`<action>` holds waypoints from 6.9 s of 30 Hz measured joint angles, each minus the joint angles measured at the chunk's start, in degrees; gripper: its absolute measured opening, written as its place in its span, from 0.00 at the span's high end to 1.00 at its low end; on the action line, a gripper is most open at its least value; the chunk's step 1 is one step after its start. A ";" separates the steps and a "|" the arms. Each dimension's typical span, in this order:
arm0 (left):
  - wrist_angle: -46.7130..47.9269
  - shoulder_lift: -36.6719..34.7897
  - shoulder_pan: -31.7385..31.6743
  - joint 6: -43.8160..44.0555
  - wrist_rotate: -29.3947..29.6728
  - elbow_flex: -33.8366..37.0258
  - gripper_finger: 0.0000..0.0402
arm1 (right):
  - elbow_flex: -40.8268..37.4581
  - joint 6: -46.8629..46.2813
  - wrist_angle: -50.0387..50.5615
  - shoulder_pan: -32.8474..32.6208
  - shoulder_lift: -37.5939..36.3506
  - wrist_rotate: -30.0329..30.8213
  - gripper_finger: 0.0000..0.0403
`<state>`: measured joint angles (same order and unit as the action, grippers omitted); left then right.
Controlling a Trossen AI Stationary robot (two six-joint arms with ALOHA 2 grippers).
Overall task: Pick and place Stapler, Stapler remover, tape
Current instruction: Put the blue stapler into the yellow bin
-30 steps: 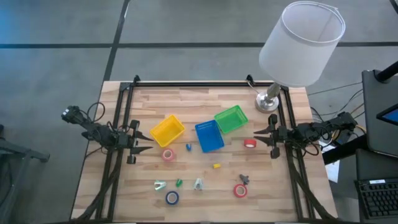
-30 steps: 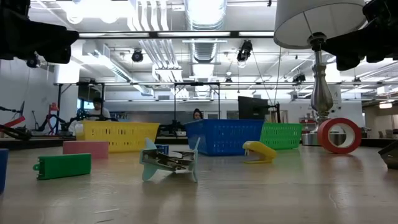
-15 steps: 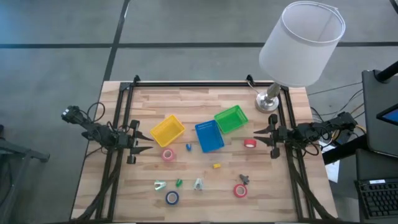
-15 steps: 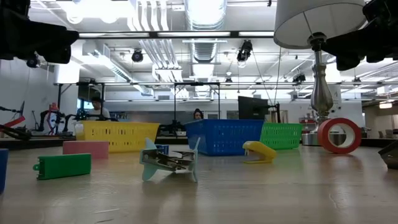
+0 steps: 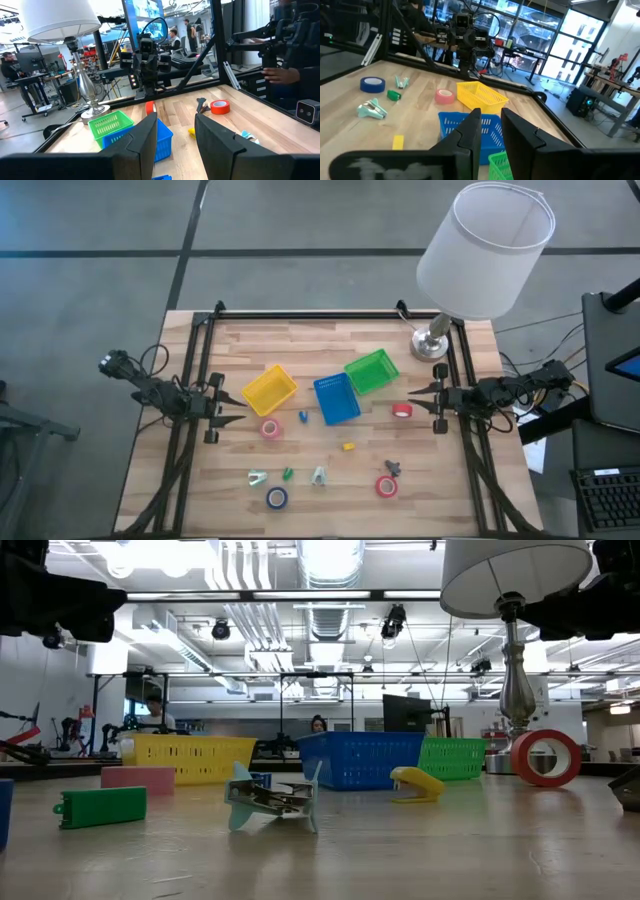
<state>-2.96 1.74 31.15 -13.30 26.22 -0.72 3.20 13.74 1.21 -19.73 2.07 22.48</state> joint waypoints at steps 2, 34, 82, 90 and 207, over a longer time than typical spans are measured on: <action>0.00 0.00 0.01 0.00 0.00 -0.01 0.66 | 0.00 -0.05 -0.01 0.01 0.01 0.00 0.81; 0.00 0.00 -0.01 0.00 0.00 0.00 0.66 | 0.00 -0.08 0.00 0.01 0.01 -0.01 0.82; 0.00 0.00 -0.01 0.00 0.00 0.01 0.66 | 0.00 4.11 -0.21 0.02 0.02 -0.04 0.80; 0.00 0.00 -0.01 0.26 0.00 0.01 0.66 | 0.00 -2.26 -0.90 0.01 0.02 -0.05 0.83; 35.89 103.28 -23.29 -5.03 -12.87 -64.64 0.56 | 8.81 -0.05 -37.13 0.44 41.57 7.70 0.49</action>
<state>32.93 105.02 7.86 -18.33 13.35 -65.36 12.01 13.69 -35.92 -19.29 43.63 30.18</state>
